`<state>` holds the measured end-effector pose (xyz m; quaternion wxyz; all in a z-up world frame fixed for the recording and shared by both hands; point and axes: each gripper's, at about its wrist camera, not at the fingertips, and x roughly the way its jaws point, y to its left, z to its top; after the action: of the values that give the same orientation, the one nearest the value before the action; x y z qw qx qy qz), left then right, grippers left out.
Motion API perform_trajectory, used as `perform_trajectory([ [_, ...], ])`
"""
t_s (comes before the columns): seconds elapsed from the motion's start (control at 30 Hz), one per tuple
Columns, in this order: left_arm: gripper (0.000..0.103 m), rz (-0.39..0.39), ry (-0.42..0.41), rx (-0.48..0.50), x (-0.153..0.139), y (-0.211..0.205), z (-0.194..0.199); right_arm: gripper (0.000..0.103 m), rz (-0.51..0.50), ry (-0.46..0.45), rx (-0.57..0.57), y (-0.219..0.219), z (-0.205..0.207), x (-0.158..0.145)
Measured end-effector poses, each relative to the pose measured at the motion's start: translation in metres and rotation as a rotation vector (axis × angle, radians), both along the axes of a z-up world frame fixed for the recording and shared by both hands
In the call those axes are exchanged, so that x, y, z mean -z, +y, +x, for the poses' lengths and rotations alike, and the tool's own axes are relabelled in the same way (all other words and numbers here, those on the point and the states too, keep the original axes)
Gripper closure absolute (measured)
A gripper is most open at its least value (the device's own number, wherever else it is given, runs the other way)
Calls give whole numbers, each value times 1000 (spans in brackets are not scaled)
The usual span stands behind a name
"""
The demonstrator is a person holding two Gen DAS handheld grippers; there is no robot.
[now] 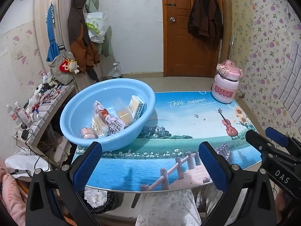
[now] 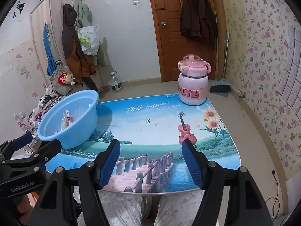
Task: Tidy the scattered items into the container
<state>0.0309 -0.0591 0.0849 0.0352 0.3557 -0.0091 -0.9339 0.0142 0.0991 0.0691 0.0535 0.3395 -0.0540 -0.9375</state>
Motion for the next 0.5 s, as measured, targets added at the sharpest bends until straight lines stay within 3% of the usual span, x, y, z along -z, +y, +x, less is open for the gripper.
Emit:
perform_trajectory([
  [0.5, 0, -13, -13, 1, 0, 8, -3, 33, -12, -24, 23, 7, 2, -2],
])
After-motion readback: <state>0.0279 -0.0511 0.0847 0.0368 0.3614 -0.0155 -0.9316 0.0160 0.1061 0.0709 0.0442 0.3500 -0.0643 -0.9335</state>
